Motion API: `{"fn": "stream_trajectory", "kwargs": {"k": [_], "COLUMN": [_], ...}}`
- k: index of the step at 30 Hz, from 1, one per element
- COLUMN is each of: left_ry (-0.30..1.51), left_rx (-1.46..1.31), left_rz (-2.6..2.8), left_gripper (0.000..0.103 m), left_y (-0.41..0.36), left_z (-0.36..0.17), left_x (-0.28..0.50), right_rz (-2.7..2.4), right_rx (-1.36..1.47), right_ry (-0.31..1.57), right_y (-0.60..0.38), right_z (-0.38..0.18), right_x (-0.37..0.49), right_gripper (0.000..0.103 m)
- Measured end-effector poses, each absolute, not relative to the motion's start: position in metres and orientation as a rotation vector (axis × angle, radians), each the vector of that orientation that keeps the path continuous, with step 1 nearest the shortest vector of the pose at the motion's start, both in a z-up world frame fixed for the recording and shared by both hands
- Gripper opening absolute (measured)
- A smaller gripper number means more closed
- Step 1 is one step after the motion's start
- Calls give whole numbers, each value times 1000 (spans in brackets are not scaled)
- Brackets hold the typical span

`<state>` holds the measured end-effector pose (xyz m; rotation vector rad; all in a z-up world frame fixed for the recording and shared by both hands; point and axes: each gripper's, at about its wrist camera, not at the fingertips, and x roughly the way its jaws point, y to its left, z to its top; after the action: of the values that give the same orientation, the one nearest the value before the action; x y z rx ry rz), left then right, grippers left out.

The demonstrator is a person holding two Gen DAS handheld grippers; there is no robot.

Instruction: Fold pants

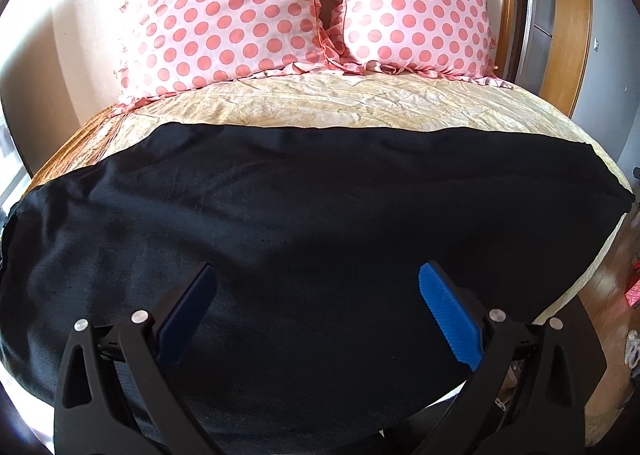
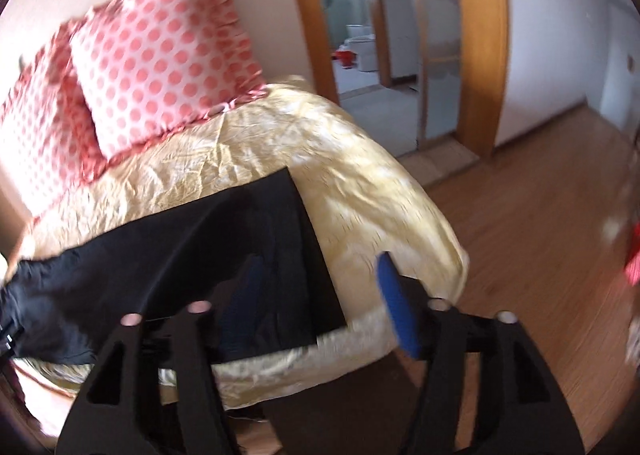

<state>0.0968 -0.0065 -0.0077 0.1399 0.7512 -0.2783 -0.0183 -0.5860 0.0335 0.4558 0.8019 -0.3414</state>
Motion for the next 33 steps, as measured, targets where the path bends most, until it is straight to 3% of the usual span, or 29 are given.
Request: {"fn": "stream_trajectory", "kwargs": {"k": [3,6,9,11,14,16,20,24,26,28,33], "left_ry": [750,740,744,750,750,751,748,751,755,751,744], "left_rx": [138,134,117,104,84,80,78,73,72,74,71], "left_rz": [-299,-304,-292,-280,-273,-269,-268,-269,-268,-268,-267], "left_gripper": [101,101,101,101,101,101,101,101,101,101,101], "left_y": [-7,-3,4,8,14,16,17,19,20,20,23], "left_z": [-8,-7,-8,-9,-8,-9,-8,-10,-11,-10,-12], "left_x": [94,89,88,88,88,88,87,87,88,87,88], "right_rz": [-373,-337,-306,-312,-319,-335,-415,-440,-454,-468,-419], "right_rx": [515,660,775,775,729,686,557,547,611,658,824], "right_ry": [796,808,819,817,792,786,749,848,802,761,725], "right_y": [-583,-581,-580,-578,-574,-574,-574,-576,-581,-587,-599], "right_z": [25,7,-9,-11,-3,4,23,7,8,11,4], "right_x": [-25,-30,-32,-30,-27,-25,-18,-11,-19,-29,-43], "right_gripper": [69,53,48,39,16,11,10,10,22,54,55]}}
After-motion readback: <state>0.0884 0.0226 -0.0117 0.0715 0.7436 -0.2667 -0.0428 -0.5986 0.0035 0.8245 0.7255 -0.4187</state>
